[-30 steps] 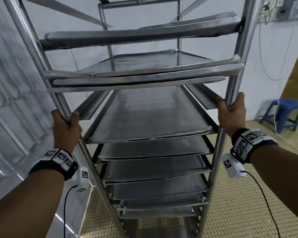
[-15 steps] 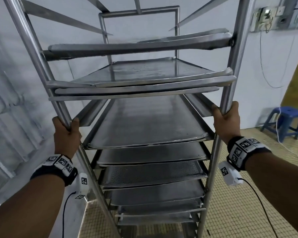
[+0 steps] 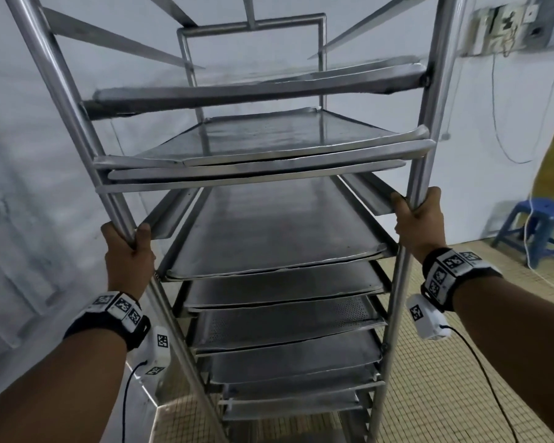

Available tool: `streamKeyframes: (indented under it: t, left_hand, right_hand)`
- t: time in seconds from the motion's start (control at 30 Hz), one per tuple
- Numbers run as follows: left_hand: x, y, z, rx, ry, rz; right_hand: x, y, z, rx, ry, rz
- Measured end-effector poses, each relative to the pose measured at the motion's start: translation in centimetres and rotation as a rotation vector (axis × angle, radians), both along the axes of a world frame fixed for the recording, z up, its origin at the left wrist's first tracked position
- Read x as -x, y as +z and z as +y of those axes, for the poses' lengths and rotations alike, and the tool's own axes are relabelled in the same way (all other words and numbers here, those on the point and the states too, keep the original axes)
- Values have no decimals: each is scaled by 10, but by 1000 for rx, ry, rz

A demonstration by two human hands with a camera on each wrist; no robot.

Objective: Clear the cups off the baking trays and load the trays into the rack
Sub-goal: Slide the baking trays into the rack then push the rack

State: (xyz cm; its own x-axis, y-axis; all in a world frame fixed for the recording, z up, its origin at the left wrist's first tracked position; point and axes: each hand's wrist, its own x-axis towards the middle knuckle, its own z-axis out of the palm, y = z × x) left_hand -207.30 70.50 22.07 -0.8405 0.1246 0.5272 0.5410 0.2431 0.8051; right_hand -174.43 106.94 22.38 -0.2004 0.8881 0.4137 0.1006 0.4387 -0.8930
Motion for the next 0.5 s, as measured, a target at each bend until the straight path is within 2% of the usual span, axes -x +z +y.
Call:
streamKeyframes:
  t: [0.5]
  left_hand:
    - [78, 2, 98, -19, 81, -16]
  right_hand:
    - [106, -6, 121, -26, 81, -14]
